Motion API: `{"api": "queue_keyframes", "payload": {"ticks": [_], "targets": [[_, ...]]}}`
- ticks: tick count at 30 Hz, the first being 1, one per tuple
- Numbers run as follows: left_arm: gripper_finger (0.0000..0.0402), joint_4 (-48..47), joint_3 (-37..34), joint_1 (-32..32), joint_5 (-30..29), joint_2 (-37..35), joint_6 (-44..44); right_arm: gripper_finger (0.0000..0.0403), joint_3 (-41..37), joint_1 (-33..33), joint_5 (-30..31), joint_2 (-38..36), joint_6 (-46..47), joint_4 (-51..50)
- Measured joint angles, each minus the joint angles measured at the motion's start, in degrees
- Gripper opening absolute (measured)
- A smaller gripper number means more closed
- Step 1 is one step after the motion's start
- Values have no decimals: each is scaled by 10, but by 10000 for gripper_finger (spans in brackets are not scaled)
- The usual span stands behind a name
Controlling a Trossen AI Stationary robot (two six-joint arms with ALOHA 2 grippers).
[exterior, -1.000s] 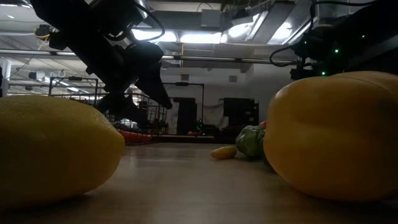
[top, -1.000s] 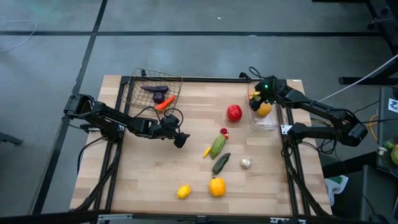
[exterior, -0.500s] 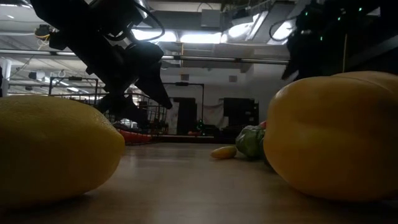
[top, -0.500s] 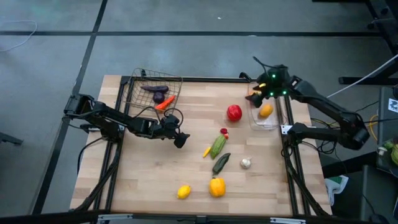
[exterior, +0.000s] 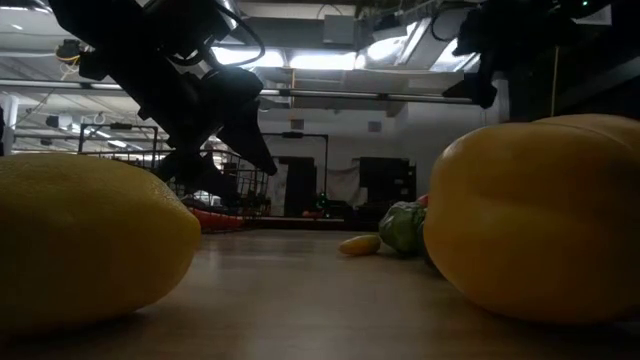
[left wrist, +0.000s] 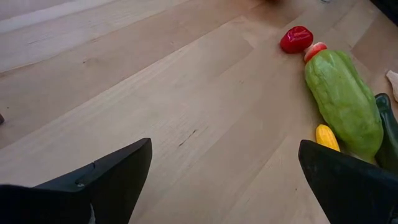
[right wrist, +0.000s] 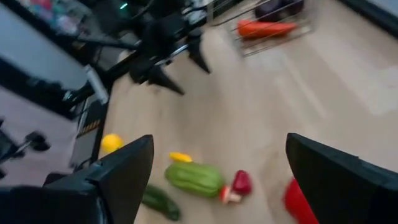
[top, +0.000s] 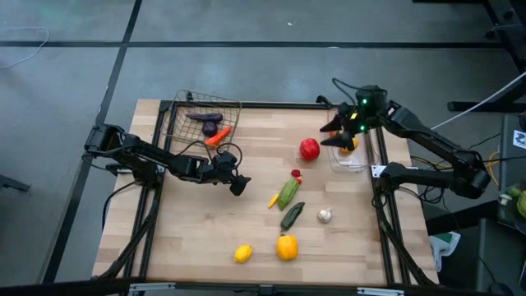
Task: Sort produce into baskets
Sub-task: Put the green cucumber into the silver wire basket
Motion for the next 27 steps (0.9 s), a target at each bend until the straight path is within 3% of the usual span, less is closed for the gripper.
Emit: {"api": "queue_keyframes", "payload": {"ticks": [6, 11, 16, 27], "targets": [[400, 0, 0, 0, 0, 0, 0, 360, 0, 80, 8, 0, -4, 41], [400, 0, 0, 0, 0, 0, 0, 360, 0, 140, 53, 0, -6, 74], [400, 0, 0, 0, 0, 0, 0, 360, 0, 181, 85, 0, -5, 72], [400, 0, 0, 1, 0, 0, 1, 360, -1, 245, 85, 0, -5, 72]]}}
